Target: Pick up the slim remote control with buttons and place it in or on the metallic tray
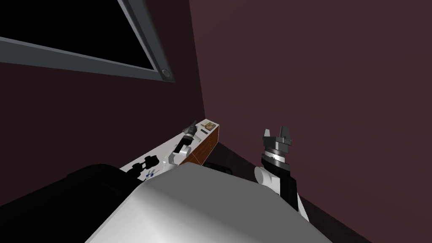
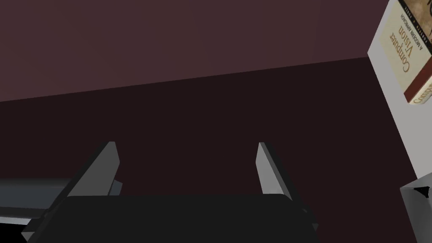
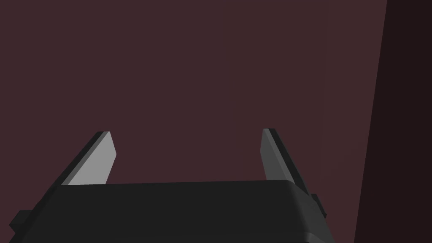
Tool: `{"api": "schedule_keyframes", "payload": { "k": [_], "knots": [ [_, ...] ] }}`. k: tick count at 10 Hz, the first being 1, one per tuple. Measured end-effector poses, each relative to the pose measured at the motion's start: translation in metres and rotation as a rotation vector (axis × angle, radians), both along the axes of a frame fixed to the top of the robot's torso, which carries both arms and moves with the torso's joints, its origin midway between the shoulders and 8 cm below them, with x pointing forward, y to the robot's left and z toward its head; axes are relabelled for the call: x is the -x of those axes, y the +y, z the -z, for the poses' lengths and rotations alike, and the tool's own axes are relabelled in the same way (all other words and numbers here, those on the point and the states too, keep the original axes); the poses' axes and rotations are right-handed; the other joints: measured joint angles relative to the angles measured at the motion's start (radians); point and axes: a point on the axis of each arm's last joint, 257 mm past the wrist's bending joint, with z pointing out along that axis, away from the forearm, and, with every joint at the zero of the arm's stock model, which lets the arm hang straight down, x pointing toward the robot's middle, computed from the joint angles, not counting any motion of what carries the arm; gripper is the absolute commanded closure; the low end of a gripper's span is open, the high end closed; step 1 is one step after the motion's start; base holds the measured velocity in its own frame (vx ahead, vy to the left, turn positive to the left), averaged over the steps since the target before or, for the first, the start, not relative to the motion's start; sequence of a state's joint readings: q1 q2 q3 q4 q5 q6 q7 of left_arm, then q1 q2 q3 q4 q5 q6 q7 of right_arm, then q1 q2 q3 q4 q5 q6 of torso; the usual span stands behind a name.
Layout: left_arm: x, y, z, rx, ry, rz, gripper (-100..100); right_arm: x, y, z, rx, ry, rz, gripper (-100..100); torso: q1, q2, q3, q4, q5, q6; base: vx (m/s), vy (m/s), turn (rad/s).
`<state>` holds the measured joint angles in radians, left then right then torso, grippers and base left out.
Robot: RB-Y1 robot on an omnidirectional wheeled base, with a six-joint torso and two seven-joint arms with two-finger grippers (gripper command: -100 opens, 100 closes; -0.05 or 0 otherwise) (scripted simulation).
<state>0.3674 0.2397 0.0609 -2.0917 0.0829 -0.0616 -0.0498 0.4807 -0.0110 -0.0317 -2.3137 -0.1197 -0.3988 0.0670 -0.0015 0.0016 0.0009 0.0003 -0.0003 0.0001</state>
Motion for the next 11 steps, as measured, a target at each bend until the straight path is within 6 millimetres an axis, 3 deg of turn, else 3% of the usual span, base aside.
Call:
{"api": "schedule_keyframes", "payload": {
  "k": [5, 11],
  "knots": [
    [-0.017, 0.038, 0.038, -0.046, 0.153, -0.064, -100, 0.0, 0.0, 0.0, 0.0, 0.0, 0.0, 0, 0.0, -0.001, 0.0, 0.0, 0.0, 0.0, -0.016, -0.025, -0.067],
    [-0.023, 0.085, 0.086, -0.078, 0.334, -0.143, -100, 0.0, 0.0, 0.0, 0.0, 0.0, 0.0, 0, 0.001, -0.002, -0.001, 0.0, 0.0, 0.0, -0.001, -0.017, -0.055]
  ]
}}
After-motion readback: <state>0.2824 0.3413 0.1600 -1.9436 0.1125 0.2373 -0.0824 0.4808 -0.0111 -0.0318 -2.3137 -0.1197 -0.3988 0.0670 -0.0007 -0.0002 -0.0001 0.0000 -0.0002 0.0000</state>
